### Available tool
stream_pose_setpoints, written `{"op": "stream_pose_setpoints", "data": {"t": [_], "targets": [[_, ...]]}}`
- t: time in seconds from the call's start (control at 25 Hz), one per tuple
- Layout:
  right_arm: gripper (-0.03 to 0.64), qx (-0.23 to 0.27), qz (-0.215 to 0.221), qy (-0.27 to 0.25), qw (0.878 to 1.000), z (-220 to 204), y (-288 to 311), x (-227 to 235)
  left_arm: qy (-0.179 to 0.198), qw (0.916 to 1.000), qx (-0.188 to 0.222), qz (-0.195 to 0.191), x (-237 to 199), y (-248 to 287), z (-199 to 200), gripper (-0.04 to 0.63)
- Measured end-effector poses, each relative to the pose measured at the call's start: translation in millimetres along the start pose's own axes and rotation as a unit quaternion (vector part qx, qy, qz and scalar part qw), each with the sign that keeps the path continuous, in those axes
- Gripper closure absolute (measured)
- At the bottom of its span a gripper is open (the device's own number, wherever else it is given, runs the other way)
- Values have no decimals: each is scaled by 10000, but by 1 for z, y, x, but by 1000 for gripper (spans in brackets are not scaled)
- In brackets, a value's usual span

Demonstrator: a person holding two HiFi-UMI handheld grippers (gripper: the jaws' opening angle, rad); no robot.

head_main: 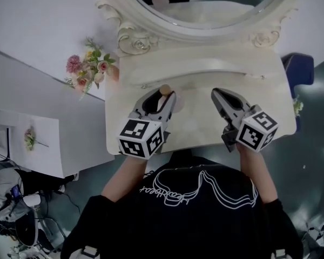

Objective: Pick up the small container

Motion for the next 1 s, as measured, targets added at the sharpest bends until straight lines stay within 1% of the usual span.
{"op": "stream_pose_setpoints", "data": {"t": [0.24,0.4,0.68,1.0], "targets": [[614,8,155,-216,9996,-1,-12,-17,-56,10000,43,-11,18,-23,-4,462],[614,-25,144,-414,9990,-5,-22,-28,-7,9999,111,-71,30,-33,-6,462],[614,-12,174,-462,9988,-13,-36,-45,39,9997,218,-127,47,-51,-9,462],[614,35,151,-510,9986,-15,-47,-52,21,9994,318,-160,58,-58,-8,462]]}}
Point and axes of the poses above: the fingertips, and each gripper's own axes: y forward along the fingers, x to its right, z out of its top, the point moved 9 cm from there along -y, backward along the fingers, and after that the axes turned 5 degrees about -x, right-handed, at the moved point
